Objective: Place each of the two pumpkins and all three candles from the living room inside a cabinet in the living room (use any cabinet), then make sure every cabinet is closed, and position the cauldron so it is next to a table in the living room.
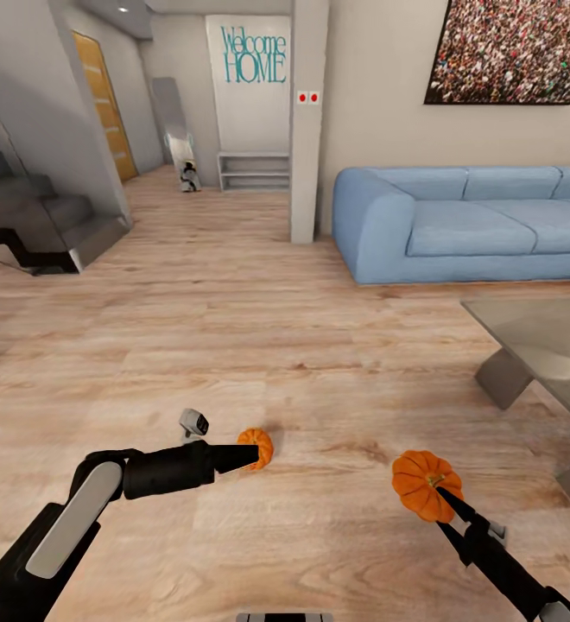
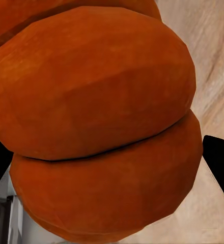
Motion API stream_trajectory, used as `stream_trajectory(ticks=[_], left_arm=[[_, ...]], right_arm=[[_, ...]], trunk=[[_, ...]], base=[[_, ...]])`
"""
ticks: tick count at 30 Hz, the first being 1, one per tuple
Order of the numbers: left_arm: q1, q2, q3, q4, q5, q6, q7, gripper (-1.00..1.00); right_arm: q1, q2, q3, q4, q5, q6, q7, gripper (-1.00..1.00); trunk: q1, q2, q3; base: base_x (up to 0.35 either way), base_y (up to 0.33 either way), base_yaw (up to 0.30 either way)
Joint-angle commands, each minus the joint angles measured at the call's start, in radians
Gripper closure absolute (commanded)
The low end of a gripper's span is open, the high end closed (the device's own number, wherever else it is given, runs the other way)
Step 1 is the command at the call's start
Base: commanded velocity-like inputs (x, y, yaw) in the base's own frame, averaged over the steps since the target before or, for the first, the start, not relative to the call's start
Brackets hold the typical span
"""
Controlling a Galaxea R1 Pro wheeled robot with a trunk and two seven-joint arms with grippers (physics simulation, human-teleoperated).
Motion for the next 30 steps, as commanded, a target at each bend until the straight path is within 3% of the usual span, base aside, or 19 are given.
stream_trajectory(ticks=[1,30], left_arm=[[0.0,0.001,0.0,0.0,-0.002,0.002,-0.004,-1.0],[0.0,0.001,0.0,0.0,-0.002,0.002,-0.005,-1.0]], right_arm=[[-0.001,0.0,-0.003,0.0,-0.008,0.011,0.001,1.0],[-0.001,0.0,-0.003,0.0,-0.008,0.011,-0.002,1.0]], trunk=[[0.0,0.0,-0.001],[0.0,0.0,0.0]], base=[[0.335,0.0,-0.146],[0.335,0.086,-0.016]])
